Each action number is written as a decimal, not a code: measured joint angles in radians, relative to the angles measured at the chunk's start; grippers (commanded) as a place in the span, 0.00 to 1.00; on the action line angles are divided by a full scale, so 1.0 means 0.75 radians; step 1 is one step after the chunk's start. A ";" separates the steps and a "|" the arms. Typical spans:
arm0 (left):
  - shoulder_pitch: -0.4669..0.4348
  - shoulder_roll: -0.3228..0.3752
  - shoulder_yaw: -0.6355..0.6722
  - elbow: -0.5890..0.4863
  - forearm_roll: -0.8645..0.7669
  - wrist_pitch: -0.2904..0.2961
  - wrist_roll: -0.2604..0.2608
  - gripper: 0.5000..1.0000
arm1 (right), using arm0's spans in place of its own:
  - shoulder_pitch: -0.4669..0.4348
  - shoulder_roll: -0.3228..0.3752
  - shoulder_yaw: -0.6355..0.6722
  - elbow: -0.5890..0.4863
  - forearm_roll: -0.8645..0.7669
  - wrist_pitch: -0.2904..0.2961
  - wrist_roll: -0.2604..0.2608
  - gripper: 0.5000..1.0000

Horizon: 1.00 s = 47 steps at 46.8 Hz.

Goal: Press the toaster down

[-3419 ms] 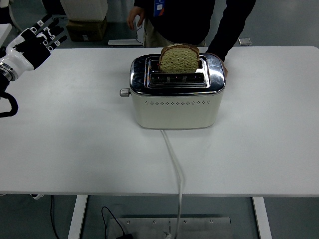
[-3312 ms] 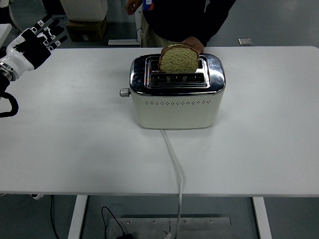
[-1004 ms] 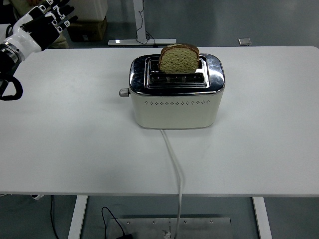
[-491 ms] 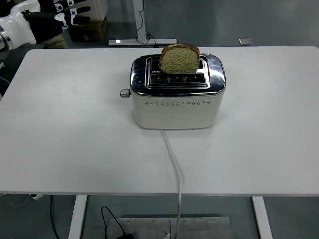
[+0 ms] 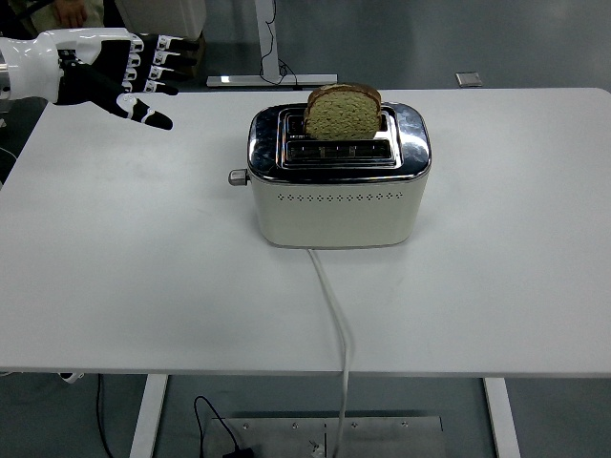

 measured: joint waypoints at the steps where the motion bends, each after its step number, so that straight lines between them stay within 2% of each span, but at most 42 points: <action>1: -0.003 0.003 0.000 0.000 0.015 -0.008 0.000 1.00 | 0.000 0.000 0.000 0.000 0.000 0.000 0.000 1.00; 12: -0.007 0.009 0.031 -0.002 0.210 -0.078 0.000 1.00 | 0.000 0.000 0.001 0.000 0.000 0.000 0.000 1.00; 22: 0.004 0.010 0.128 0.000 0.346 -0.080 0.000 1.00 | 0.000 0.000 0.002 0.000 0.001 0.000 0.000 1.00; 40: 0.009 -0.018 0.135 0.000 0.487 -0.080 -0.001 1.00 | 0.000 0.000 0.000 0.000 0.001 0.004 0.000 1.00; 47: 0.010 -0.056 0.136 0.000 0.523 -0.080 0.000 1.00 | 0.000 0.000 0.000 0.000 0.001 0.004 0.000 1.00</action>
